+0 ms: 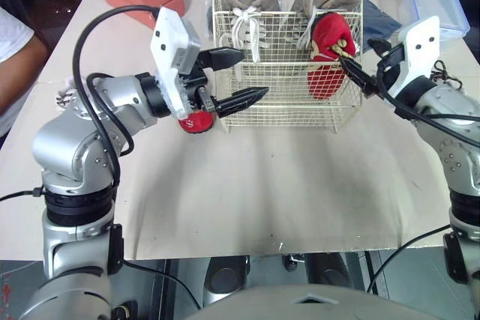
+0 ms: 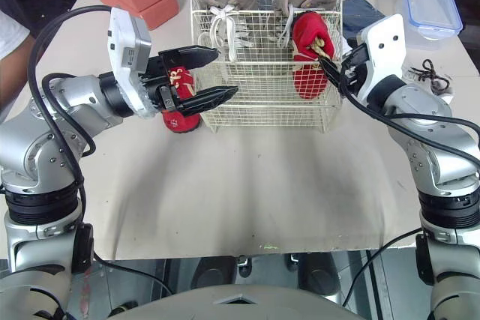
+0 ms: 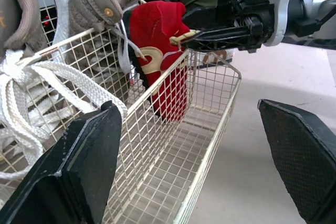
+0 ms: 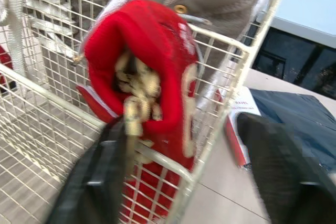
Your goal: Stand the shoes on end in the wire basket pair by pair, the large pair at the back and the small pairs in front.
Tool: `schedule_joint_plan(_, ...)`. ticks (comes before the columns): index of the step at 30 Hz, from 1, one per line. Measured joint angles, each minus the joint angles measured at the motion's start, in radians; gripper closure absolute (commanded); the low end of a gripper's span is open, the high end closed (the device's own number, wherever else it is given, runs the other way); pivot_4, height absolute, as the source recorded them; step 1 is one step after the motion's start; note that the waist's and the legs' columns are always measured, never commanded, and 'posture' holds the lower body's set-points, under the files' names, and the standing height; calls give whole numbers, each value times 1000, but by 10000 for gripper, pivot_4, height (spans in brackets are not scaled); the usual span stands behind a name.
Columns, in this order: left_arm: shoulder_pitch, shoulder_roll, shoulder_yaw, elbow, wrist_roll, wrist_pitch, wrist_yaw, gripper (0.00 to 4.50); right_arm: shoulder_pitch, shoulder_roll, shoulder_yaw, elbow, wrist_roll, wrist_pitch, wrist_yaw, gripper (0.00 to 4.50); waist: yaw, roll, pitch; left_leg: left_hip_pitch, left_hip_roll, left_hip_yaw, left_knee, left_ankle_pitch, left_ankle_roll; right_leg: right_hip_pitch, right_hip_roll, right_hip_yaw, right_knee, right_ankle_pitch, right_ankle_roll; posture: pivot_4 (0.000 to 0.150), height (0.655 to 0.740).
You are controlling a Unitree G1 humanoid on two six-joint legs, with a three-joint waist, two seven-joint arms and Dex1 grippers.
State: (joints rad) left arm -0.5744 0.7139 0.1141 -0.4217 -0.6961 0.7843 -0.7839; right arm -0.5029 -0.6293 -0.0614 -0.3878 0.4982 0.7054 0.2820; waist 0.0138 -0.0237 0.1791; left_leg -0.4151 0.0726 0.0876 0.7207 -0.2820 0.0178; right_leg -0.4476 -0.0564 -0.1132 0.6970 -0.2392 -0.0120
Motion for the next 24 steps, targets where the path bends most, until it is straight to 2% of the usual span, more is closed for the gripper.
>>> schedule_joint_plan(6,14,51,67,95,6,-26,-29,0,63,-52,-77,-12,38,9,108,214,0,0,0,-1,0,0,0,0,0,0,0,-1,-1,0,0,1500,6860)
schedule_joint_plan(11,21,93,121,213,8,-31,-39,0,153,-57,-155,-114,147,-38,262,214,1,0,0,0,0,0,-1,0,0,0,0,-1,-1,-1,1,1500,6860)
schedule_joint_plan(18,8,72,142,498,86,-69,44,0,285,20,-162,-260,308,-102,378,214,1,0,0,0,0,-1,-1,0,0,0,0,-1,0,-1,2,1500,6860)
schedule_joint_plan(24,-25,68,130,730,171,-136,30,0,373,16,-124,-319,275,-162,413,214,3,-1,0,-1,0,-1,0,0,0,0,0,-2,-1,-1,2,1500,6860)
